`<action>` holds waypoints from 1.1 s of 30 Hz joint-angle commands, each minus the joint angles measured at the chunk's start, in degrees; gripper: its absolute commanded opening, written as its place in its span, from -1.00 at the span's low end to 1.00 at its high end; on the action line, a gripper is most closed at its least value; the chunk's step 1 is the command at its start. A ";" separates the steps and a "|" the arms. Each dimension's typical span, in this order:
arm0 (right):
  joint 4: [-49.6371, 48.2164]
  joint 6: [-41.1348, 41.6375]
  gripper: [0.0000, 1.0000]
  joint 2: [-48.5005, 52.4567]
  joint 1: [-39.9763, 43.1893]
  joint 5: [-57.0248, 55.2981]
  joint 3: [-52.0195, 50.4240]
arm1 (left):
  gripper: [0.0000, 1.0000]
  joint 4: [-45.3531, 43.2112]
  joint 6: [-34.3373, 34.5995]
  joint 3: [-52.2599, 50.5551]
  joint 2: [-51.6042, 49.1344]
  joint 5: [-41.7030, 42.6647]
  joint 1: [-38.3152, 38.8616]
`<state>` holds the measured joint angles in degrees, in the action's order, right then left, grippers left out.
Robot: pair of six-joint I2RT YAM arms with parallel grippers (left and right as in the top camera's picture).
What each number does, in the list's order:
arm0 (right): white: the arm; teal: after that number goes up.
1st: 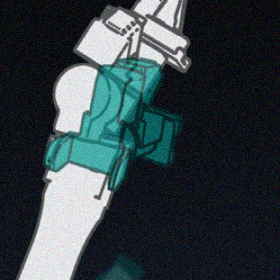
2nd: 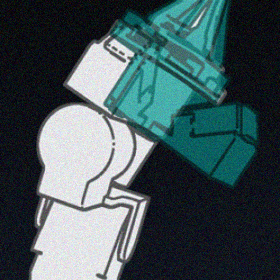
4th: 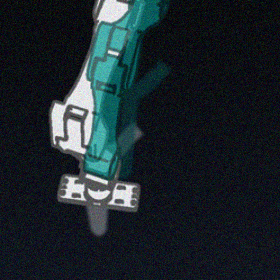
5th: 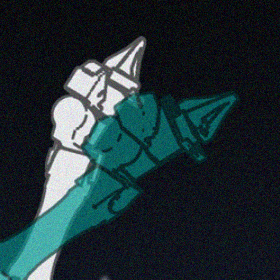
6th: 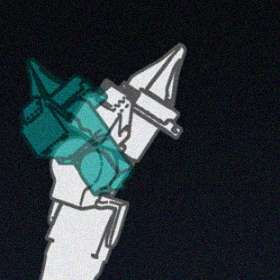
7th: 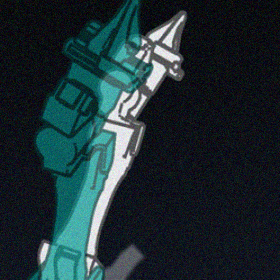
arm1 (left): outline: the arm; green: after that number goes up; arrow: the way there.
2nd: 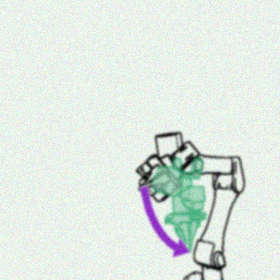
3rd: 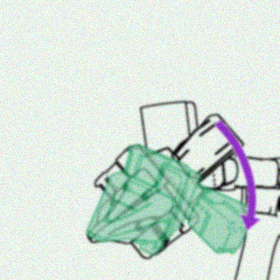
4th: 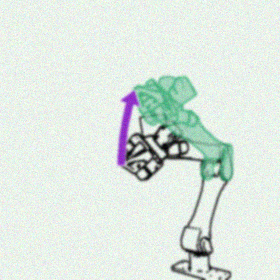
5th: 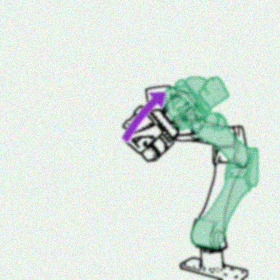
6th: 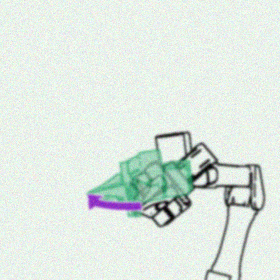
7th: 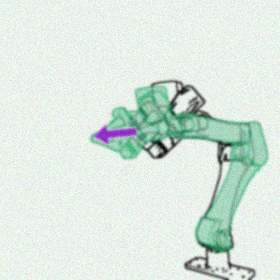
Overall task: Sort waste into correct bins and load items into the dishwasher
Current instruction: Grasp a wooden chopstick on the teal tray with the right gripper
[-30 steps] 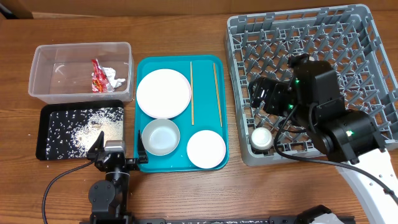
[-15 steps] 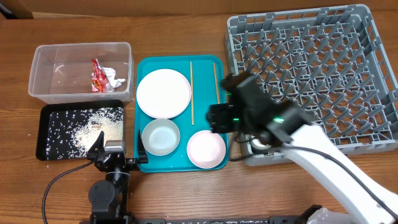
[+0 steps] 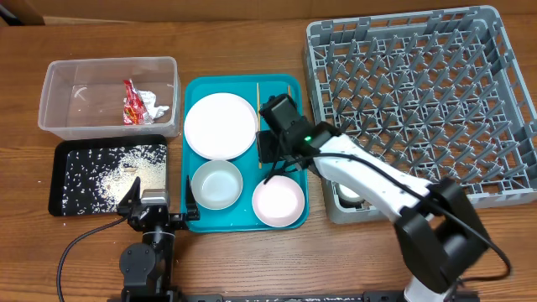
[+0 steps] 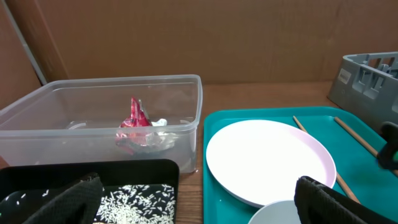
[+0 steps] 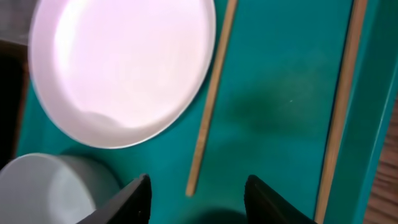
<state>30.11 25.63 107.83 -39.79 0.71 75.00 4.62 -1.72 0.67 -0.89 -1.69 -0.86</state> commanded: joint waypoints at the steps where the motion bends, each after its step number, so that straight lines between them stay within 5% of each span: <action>1: -1.49 -0.13 -0.01 2.32 0.11 -2.12 0.83 | 0.99 -0.39 -0.90 -0.39 0.63 -0.15 -0.24; 21: -5.35 -2.10 -0.08 8.09 -0.66 4.09 0.83 | 1.00 -0.39 -0.90 -0.39 0.63 -0.15 -0.24; 28: -5.42 -1.42 -0.09 10.60 -0.66 -1.99 0.81 | 1.00 -0.39 -0.90 -0.39 0.63 -0.15 -0.24; 33: -4.50 0.11 -0.56 12.17 -0.66 -2.16 0.90 | 1.00 -0.39 -0.90 -0.39 0.63 -0.15 -0.24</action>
<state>25.04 25.23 117.43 -40.23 -0.25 75.57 4.62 -1.72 0.67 -0.89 -1.69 -0.86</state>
